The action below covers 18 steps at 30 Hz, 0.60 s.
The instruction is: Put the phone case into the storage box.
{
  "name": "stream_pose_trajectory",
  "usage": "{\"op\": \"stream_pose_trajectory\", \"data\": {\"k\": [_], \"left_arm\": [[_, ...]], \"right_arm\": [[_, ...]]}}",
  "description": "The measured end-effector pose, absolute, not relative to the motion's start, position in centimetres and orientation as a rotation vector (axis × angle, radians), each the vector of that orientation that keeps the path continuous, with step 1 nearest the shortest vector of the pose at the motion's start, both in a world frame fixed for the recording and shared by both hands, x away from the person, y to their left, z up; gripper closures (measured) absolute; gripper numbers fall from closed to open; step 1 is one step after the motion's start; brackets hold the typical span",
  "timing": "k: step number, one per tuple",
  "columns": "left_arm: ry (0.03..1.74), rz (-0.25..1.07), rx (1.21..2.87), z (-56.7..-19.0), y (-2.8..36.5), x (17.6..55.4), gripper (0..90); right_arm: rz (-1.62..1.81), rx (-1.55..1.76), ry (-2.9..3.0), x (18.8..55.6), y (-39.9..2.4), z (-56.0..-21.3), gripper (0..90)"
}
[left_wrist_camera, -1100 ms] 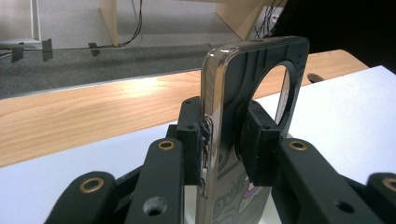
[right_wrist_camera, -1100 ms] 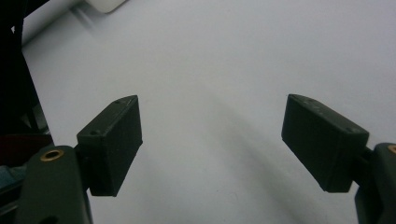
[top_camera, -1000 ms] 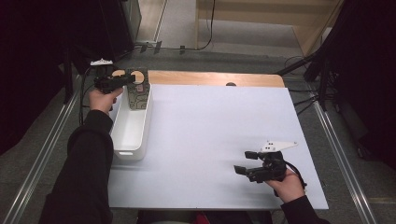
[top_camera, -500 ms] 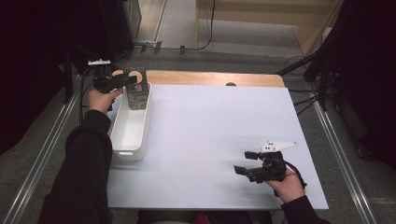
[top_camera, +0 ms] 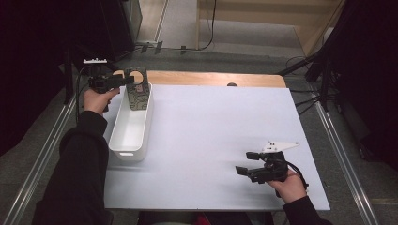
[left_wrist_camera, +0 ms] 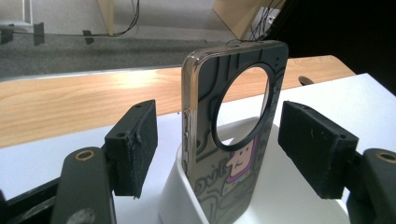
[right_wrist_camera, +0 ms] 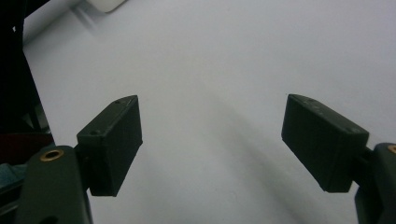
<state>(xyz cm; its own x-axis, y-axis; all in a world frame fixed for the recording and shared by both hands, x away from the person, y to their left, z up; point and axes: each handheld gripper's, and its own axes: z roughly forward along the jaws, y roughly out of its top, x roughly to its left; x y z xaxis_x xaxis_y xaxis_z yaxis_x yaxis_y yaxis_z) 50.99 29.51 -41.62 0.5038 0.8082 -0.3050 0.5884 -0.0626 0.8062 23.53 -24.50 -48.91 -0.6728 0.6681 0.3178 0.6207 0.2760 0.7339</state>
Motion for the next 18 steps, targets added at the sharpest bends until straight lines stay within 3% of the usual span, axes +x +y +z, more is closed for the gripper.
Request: {"op": "stream_pose_trajectory", "data": {"k": [18], "left_arm": [[1.166, 0.269, 1.794, -39.4, 30.0, 48.3, 28.0]], "right_arm": [[1.384, 1.233, 2.480, 24.0, -24.2, -48.9, 19.2]]}}
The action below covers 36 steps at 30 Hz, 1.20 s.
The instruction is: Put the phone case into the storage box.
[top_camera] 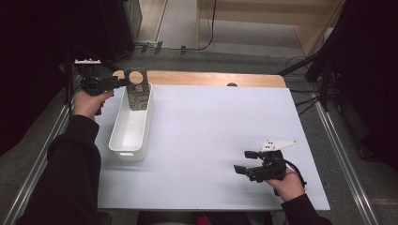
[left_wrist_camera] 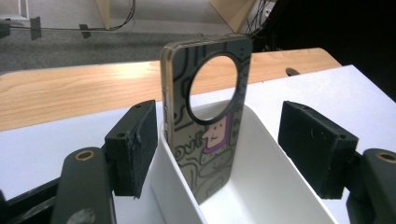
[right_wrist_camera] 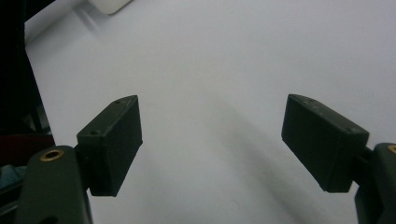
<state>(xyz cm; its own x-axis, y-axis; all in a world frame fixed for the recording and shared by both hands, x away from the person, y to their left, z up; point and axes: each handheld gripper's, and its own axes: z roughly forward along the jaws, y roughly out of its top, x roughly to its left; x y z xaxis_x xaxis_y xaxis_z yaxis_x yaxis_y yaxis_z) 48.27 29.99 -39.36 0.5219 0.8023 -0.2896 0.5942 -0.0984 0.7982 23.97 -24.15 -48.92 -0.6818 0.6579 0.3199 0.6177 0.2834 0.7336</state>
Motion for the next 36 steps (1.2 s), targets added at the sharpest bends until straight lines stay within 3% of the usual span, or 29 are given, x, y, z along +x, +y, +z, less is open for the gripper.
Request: {"op": "stream_pose_trajectory", "data": {"k": [14, 36], "left_arm": [[1.120, 0.276, 1.830, -37.2, 29.6, 46.2, 28.1], [1.024, 0.168, 1.901, -36.2, 26.8, 43.5, 28.1]], "right_arm": [[1.368, 1.273, 2.440, 23.6, -24.6, -47.5, 19.2], [1.354, 1.328, 2.406, 23.6, -25.2, -45.6, 19.2]]}}
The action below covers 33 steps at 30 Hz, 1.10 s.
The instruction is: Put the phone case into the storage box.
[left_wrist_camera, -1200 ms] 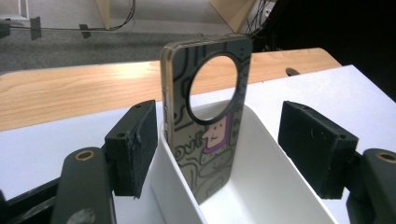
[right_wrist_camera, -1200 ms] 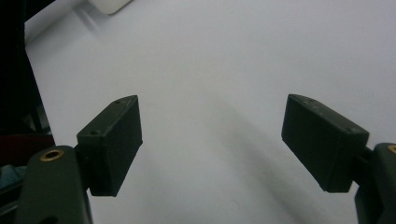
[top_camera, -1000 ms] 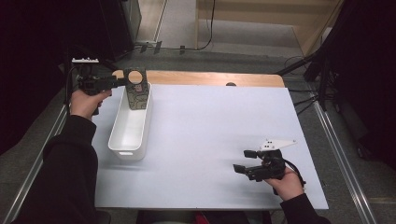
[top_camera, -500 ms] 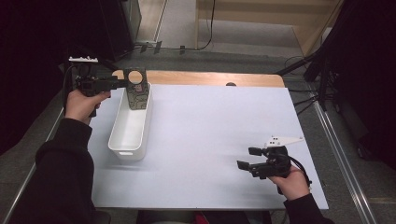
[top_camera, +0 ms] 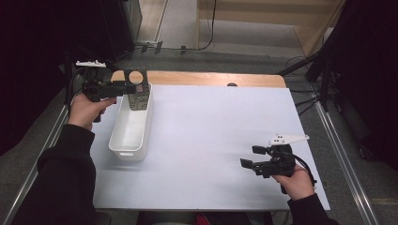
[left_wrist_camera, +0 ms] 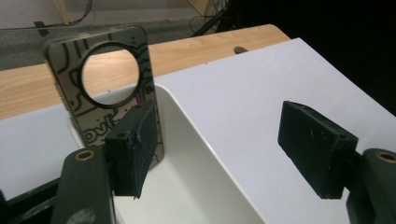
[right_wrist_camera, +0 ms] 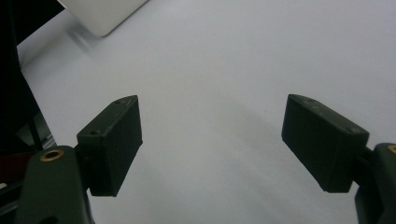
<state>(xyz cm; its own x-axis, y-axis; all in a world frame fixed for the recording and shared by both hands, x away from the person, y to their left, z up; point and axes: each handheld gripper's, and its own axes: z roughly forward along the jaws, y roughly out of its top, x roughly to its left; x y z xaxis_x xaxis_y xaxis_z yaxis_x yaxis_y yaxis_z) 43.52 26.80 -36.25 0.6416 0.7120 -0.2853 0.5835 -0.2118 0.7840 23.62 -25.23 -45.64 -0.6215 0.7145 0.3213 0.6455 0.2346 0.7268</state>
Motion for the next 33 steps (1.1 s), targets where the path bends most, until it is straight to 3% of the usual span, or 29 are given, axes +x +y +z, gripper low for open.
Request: {"op": "stream_pose_trajectory", "data": {"k": [33], "left_arm": [[0.881, 0.116, 1.955, -38.1, 24.6, 38.6, 28.0]], "right_arm": [[1.326, 1.292, 2.429, 23.7, -25.0, -45.3, 19.2]]}}
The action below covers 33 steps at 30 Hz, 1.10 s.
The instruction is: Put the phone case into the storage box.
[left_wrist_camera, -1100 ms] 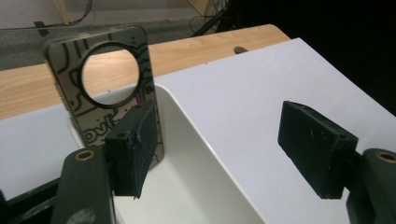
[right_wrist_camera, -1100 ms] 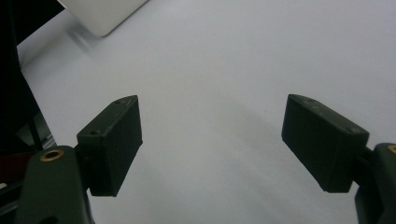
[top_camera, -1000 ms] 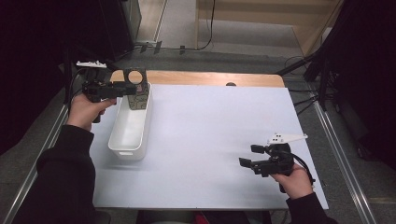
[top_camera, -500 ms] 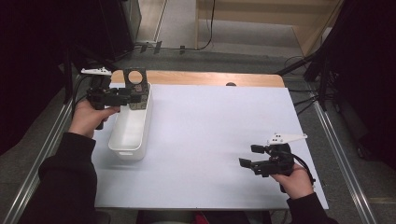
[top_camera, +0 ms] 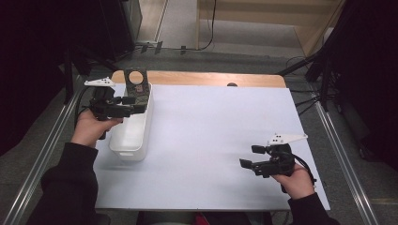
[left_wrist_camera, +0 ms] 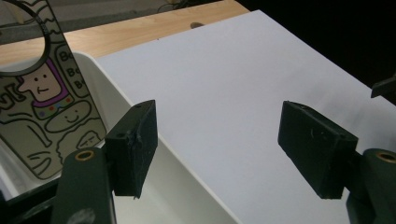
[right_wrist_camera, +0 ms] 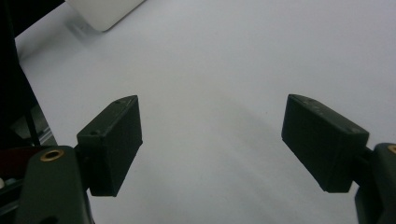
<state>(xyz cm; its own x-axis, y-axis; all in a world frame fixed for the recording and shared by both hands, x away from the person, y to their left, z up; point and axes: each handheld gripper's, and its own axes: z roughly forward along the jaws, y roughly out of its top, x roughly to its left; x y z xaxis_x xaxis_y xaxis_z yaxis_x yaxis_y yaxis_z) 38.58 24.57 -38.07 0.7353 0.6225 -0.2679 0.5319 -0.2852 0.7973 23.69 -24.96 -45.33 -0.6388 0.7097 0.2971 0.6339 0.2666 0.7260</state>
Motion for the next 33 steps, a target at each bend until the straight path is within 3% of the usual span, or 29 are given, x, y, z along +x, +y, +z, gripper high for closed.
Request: {"op": "stream_pose_trajectory", "data": {"k": [33], "left_arm": [[0.801, 0.110, 1.978, -40.7, 23.8, 33.1, 28.0]], "right_arm": [[1.332, 1.285, 2.433, 23.7, -25.1, -45.4, 19.2]]}}
